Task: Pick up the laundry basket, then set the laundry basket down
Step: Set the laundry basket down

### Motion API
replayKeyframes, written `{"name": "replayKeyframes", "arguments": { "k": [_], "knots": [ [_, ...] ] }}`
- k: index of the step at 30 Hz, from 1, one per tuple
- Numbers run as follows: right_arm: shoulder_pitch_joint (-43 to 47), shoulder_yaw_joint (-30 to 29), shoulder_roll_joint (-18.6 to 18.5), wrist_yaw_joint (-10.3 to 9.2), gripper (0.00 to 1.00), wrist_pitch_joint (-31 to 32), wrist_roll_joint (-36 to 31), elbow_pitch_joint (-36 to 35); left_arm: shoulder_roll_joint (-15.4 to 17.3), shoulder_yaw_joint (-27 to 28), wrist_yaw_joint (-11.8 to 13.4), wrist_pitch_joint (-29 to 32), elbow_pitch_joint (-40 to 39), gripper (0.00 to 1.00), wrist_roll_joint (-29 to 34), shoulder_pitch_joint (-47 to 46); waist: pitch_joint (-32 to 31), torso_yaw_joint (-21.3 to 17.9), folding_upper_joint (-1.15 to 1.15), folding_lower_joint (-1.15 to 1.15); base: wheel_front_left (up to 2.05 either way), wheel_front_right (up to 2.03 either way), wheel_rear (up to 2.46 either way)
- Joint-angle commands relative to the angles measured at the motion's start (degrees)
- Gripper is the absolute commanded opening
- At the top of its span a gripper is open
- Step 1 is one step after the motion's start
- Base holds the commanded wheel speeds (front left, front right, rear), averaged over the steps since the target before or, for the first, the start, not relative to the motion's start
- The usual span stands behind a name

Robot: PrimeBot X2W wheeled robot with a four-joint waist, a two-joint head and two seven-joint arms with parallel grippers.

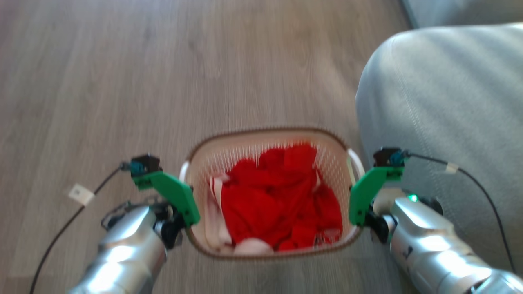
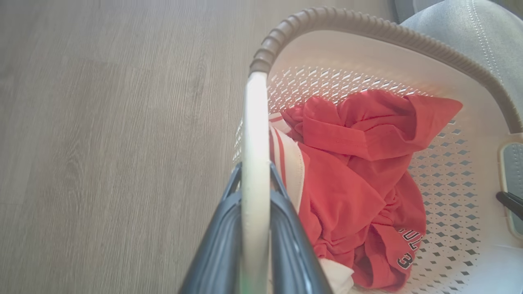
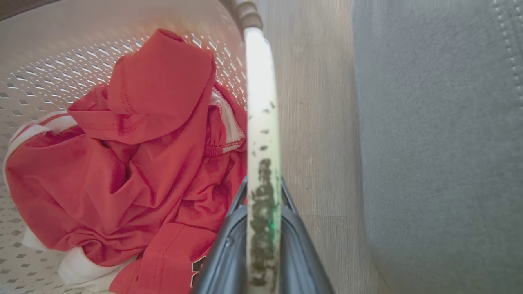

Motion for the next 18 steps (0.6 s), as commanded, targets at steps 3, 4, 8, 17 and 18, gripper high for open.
{"name": "replayKeyframes", "arguments": {
  "k": [3,4,8,17,18],
  "knots": [
    [-4.9,-0.6,-1.3,-0.59,0.0,-3.7,-1.9,0.2,3.5,1.2,1.5,-4.3,0.6,0.0,1.1,-7.0,7.6,-0.2,0.0,0.0,0.0,0.0,0.0],
    [-5.5,-1.1,-1.3,-0.59,0.0,-4.3,-2.5,0.2,3.5,1.2,1.6,-5.0,0.6,0.0,1.3,-7.7,9.0,-0.2,0.0,0.0,0.0,0.0,0.0],
    [-7.5,-3.3,-1.8,-0.59,0.0,-6.4,-4.9,0.2,3.1,0.8,1.8,-7.9,0.6,0.0,2.1,-10.3,14.4,-0.1,0.0,0.0,0.0,0.0,0.0],
    [-12.1,-7.2,-3.0,-0.59,0.0,-11.2,-9.8,0.2,2.1,-0.4,2.0,-12.6,0.5,0.0,4.1,-15.5,25.6,0.1,0.0,0.0,0.0,0.0,0.0],
    [-12.7,-7.6,-3.1,-0.59,0.0,-12.0,-10.4,0.2,2.0,-0.4,2.0,-13.2,0.5,0.0,4.3,-16.2,27.1,0.1,0.0,0.0,0.0,0.0,0.0]
  ]
}}
